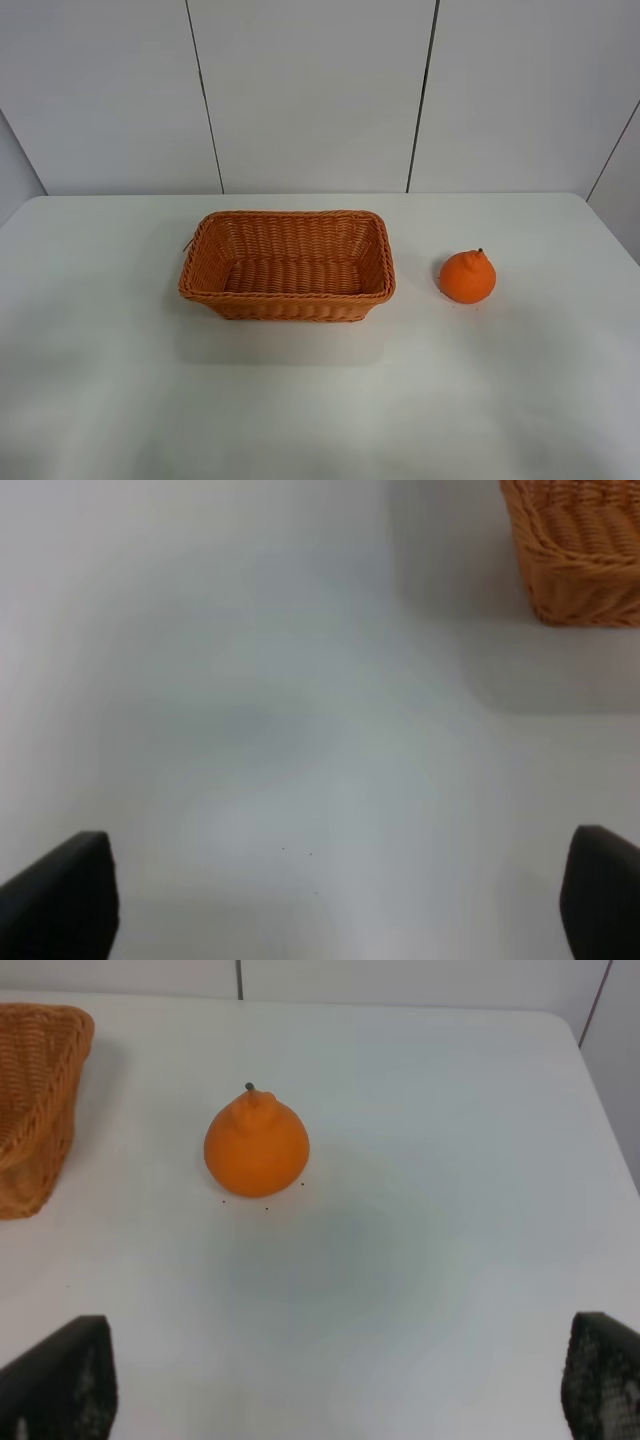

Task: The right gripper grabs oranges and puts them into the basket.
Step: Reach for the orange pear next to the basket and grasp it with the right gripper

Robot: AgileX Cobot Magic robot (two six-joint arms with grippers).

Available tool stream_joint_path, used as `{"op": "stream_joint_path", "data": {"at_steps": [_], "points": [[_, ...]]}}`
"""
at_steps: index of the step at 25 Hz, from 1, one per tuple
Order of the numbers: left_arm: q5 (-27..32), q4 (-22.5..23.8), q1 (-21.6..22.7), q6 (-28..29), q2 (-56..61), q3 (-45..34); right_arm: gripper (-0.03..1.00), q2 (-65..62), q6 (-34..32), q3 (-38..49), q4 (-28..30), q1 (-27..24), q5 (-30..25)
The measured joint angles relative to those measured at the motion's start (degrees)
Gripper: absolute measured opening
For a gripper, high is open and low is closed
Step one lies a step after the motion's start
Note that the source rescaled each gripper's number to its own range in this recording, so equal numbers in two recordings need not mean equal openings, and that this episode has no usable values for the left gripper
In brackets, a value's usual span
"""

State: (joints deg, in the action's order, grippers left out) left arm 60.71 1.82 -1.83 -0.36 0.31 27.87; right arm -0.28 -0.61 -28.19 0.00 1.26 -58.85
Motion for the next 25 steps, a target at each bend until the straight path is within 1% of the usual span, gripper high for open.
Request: {"op": "stream_joint_path", "data": {"at_steps": [12, 14, 17, 25], "points": [[0.00, 0.00, 0.00, 0.00, 0.00, 0.00, 0.98, 0.00, -0.04, 0.00, 0.00, 0.00, 0.00], [0.00, 0.00, 0.00, 0.00, 0.00, 0.00, 0.98, 1.61, -0.04, -0.53, -0.34, 0.00, -0.05], [0.00, 0.00, 0.00, 0.00, 0.00, 0.00, 0.98, 9.13, -0.04, -4.05, -0.61, 0.00, 0.09], [0.00, 0.00, 0.00, 0.00, 0.00, 0.00, 0.98, 43.76, -0.11, -19.26, -0.66, 0.00, 1.00]]}}
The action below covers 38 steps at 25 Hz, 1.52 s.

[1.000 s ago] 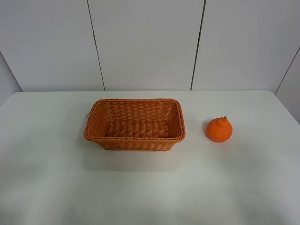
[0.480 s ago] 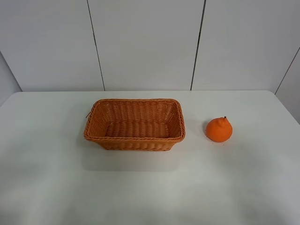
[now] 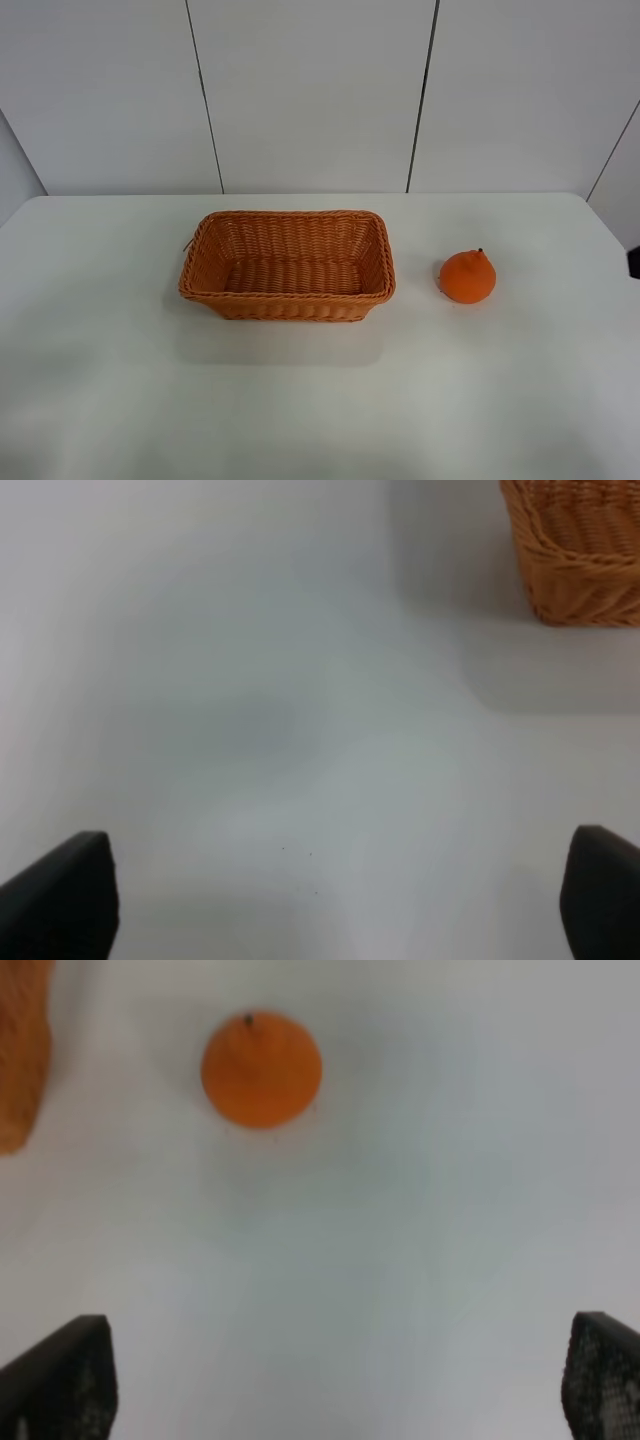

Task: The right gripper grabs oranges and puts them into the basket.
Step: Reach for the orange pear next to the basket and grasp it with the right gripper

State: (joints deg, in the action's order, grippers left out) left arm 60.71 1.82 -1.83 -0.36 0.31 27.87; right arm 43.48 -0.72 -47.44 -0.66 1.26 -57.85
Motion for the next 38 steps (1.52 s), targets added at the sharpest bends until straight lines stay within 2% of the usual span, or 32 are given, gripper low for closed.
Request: {"op": "stream_joint_path", "data": {"at_steps": [11, 16, 21, 25, 29, 38], "points": [[0.00, 0.00, 0.00, 0.00, 0.00, 0.00, 0.98, 48.95, 0.12, -23.74, -0.30, 0.00, -0.34], [0.00, 0.00, 0.00, 0.00, 0.00, 0.00, 0.98, 61.98, 0.38, -32.67, -0.86, 0.00, -0.90], [0.00, 0.00, 0.00, 0.00, 0.00, 0.00, 0.98, 65.36, 1.76, -34.62, -2.43, 0.07, -1.34], [0.00, 0.00, 0.00, 0.00, 0.00, 0.00, 0.98, 65.36, 2.79, -34.86, -2.07, 2.43, -0.74], [0.00, 0.00, 0.00, 0.00, 0.00, 0.00, 0.98, 65.36, 1.09, -34.88, -0.85, 5.41, 2.43], [0.00, 0.00, 0.00, 0.00, 0.00, 0.00, 0.98, 71.10, -0.76, -35.04, 0.30, 5.34, 7.65]]}}
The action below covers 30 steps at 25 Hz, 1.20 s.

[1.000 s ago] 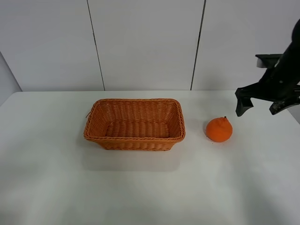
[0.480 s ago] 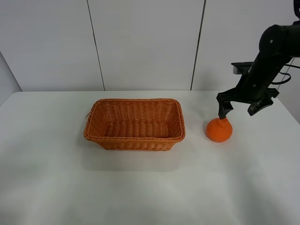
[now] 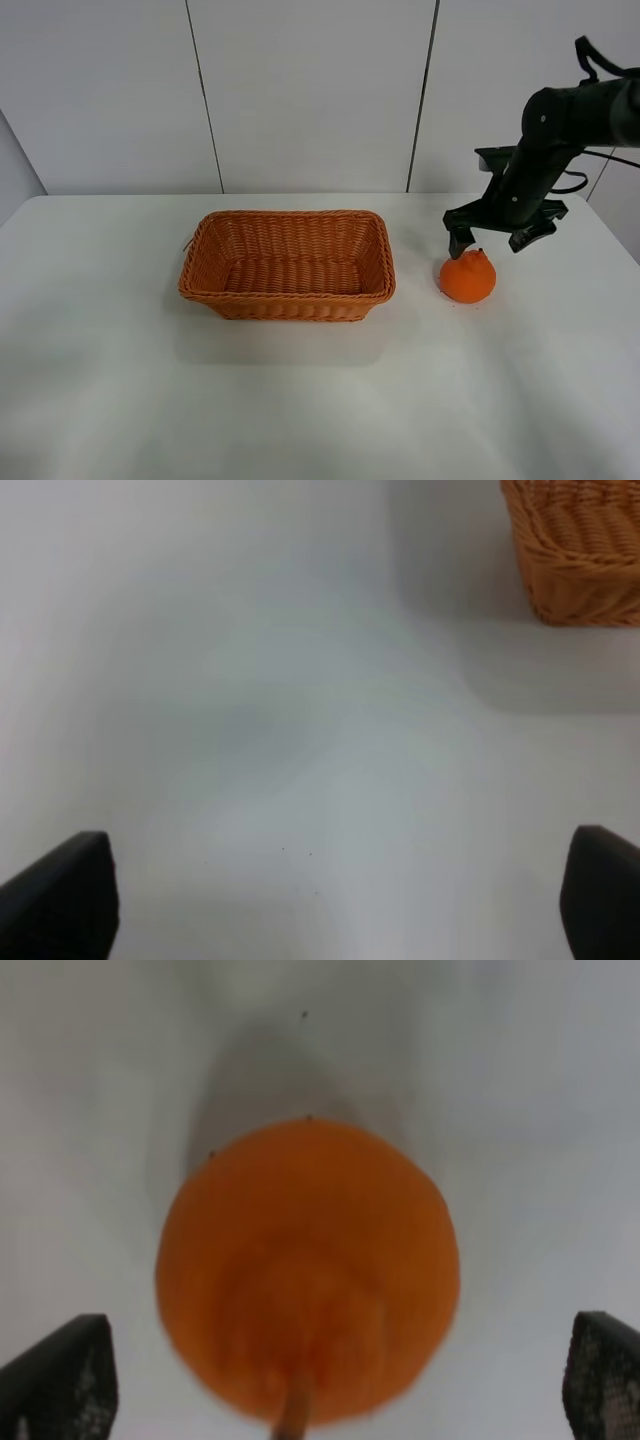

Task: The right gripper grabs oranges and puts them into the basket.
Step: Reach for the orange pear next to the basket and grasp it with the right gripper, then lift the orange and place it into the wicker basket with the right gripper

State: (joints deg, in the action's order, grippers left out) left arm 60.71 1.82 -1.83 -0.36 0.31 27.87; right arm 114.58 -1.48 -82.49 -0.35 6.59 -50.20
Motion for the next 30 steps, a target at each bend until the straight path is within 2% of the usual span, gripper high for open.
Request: {"op": "stream_joint_path", "data": {"at_steps": [4, 9, 14, 16, 17, 19, 21, 22, 24, 30], "points": [[0.00, 0.00, 0.00, 0.00, 0.00, 0.00, 0.98, 4.01, 0.00, 0.00, 0.35, 0.00, 3.80], [0.00, 0.00, 0.00, 0.00, 0.00, 0.00, 0.98, 7.06, 0.00, 0.00, 0.00, 0.00, 5.17], [0.00, 0.00, 0.00, 0.00, 0.00, 0.00, 0.87, 7.84, 0.00, 0.00, -0.84, 0.00, 6.23], [0.00, 0.00, 0.00, 0.00, 0.00, 0.00, 0.78, 7.84, 0.00, 0.00, -1.18, 0.00, 6.23], [0.00, 0.00, 0.00, 0.00, 0.00, 0.00, 0.68, 7.84, 0.00, 0.00, -1.23, 0.00, 6.23], [0.00, 0.00, 0.00, 0.00, 0.00, 0.00, 0.43, 7.84, 0.00, 0.00, -1.37, 0.00, 6.23], [0.00, 0.00, 0.00, 0.00, 0.00, 0.00, 0.13, 7.84, 0.00, -0.17, -1.38, 0.00, 6.16], [0.00, 0.00, 0.00, 0.00, 0.00, 0.00, 0.01, 7.78, 0.06, -0.48, -1.38, 0.00, 6.12], [0.00, 0.00, 0.00, 0.00, 0.00, 0.00, 0.00, 7.55, 0.52, -1.17, -1.30, 0.00, 5.23], [0.00, 0.00, 0.00, 0.00, 0.00, 0.00, 0.00, 3.85, 0.86, -7.44, -0.64, 0.00, -2.64]]}}
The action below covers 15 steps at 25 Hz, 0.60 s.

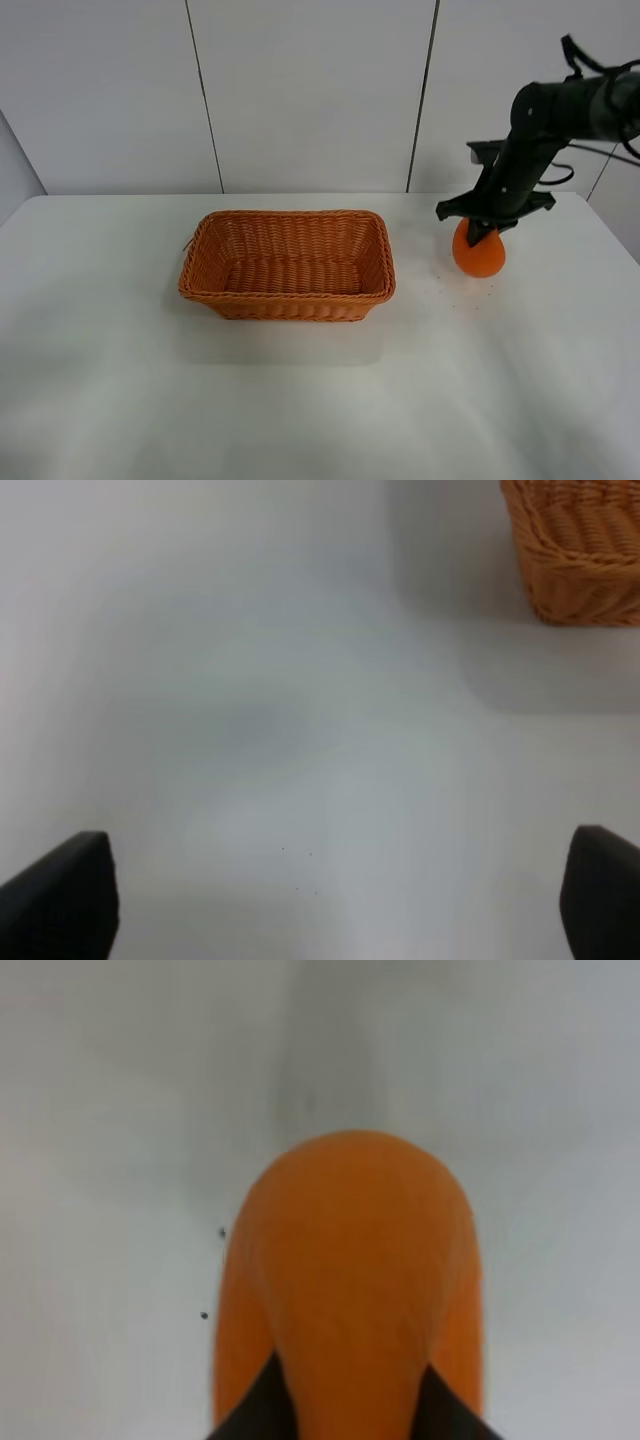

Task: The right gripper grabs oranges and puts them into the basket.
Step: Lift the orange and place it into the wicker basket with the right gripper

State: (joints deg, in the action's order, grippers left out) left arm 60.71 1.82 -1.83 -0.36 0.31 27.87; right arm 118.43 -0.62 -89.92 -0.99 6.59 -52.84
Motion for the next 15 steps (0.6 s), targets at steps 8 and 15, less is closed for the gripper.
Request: {"op": "stream_joint_path", "data": {"at_steps": [8, 15], "points": [[0.00, 0.00, 0.00, 0.00, 0.00, 0.00, 0.00, -4.80, 0.00, -11.52, 2.67, 4.95, -8.75], [0.00, 0.00, 0.00, 0.00, 0.00, 0.00, 0.00, -4.68, -2.02, -14.71, 3.45, 15.82, -9.12]]}}
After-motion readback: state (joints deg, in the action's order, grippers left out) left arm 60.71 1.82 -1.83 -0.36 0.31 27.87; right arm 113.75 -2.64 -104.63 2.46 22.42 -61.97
